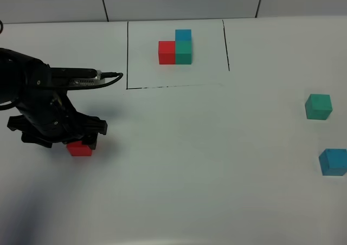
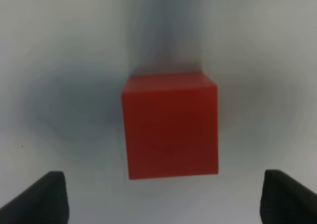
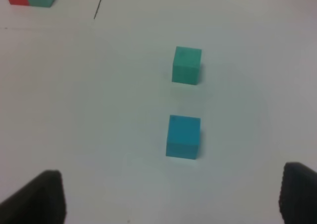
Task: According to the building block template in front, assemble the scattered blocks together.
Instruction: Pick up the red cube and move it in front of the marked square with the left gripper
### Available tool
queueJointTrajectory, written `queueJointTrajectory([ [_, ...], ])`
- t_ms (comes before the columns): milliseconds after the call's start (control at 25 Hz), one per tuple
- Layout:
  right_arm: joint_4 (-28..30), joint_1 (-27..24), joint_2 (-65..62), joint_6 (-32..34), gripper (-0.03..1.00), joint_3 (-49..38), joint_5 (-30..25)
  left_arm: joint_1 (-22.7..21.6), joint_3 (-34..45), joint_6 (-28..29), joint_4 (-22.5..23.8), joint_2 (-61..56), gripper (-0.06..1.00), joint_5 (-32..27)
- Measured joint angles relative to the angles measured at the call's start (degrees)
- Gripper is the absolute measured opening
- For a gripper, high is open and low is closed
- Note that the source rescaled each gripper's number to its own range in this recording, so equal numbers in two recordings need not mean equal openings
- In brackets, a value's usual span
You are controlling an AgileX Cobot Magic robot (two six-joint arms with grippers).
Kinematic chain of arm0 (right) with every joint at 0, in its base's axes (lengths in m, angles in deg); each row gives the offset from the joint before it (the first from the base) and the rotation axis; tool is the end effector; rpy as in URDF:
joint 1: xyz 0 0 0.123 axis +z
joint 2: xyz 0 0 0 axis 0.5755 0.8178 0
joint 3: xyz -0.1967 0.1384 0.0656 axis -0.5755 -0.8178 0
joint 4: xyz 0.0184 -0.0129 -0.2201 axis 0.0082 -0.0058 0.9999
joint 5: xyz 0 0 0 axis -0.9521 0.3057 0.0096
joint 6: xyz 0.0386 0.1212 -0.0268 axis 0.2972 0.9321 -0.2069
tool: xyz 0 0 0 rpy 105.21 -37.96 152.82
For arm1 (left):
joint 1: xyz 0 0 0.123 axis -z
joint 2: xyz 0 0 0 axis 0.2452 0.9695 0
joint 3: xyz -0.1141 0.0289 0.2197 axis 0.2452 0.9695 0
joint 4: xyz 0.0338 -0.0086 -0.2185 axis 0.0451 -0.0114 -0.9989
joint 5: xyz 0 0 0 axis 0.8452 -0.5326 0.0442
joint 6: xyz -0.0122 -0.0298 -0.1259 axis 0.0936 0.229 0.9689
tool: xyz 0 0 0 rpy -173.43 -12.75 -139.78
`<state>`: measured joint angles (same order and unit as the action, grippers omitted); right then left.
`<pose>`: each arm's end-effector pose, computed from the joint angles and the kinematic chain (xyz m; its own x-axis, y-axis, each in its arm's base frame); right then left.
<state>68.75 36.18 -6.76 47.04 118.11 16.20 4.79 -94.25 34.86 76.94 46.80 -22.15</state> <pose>0.0362 0.0085 0.2444 -0.4552 -0.0555 -0.8886 -0.0933 0.9955 -0.0143 0.2798 -0.0891 0.1107 -0.9699 0.0711 -0.2329 0.0749 0.9972 -0.0075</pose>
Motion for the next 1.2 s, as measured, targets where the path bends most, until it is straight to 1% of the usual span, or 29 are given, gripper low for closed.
queueJointTrajectory([
  [200, 0.0, 0.0, 0.0, -0.1, 0.87, 0.0, 0.0, 0.0, 0.0, 0.2, 0.0, 2.9, 0.76, 3.5],
  [360, 0.0, 0.0, 0.0, -0.1, 0.87, 0.0, 0.0, 0.0, 0.0, 0.4, 0.0, 6.0, 0.76, 5.0],
  [440, 0.0, 0.0, 0.0, -0.1, 0.87, 0.0, 0.0, 0.0, 0.0, 0.5, 0.0, 7.1, 0.74, 5.7],
  [480, 0.0, 0.0, 0.0, -0.1, 0.87, 0.0, 0.0, 0.0, 0.0, 0.5, 0.0, 7.5, 0.71, 6.0],
  [520, 0.0, 0.0, 0.0, -0.1, 0.87, 0.0, 0.0, 0.0, 0.0, 0.5, 0.0, 7.5, 0.66, 6.1],
  [600, 0.0, 0.0, 0.0, -0.1, 0.87, 0.0, 0.0, 0.0, 0.0, 0.5, 0.0, 7.6, 0.49, 6.1],
  [640, 0.0, 0.0, 0.0, 0.0, 0.87, 0.0, 0.0, 0.0, 0.0, 0.5, 0.0, 7.6, 0.36, 6.1],
  [680, 0.0, 0.0, 0.0, 0.0, 0.87, 0.0, 0.0, 0.0, 0.0, 0.5, 0.0, 7.6, 0.19, 6.1],
  [720, 0.0, 0.0, 0.0, 0.0, 0.87, 0.0, 0.0, 0.0, 0.0, 0.5, 0.0, 7.6, 0.01, 6.1],
  [880, 0.0, 0.0, 0.0, 0.0, 0.87, 0.0, 0.0, 0.0, 0.0, 0.0, 0.5, 7.6, 0.00, 6.3],
  [1000, 0.0, 0.0, 0.0, 0.0, 0.87, 0.0, 0.0, 0.0, -0.1, -2.4, 1.2, 7.1, 0.00, 6.5],
  [1080, 0.0, 0.0, 0.0, 0.0, 0.87, 0.0, 0.0, 0.0, -1.1, -6.0, 1.3, 7.0, 0.00, 5.3],
  [1120, 0.0, 0.0, 0.0, 0.0, 0.87, 0.0, 0.0, 0.4, -2.1, -8.7, 1.4, 7.0, 0.00, 4.6],
  [1200, 0.0, 0.0, 0.0, 0.0, 0.87, 0.0, 0.0, 1.5, -4.6, -16.0, 1.5, 7.3, 0.00, 1.4],
])
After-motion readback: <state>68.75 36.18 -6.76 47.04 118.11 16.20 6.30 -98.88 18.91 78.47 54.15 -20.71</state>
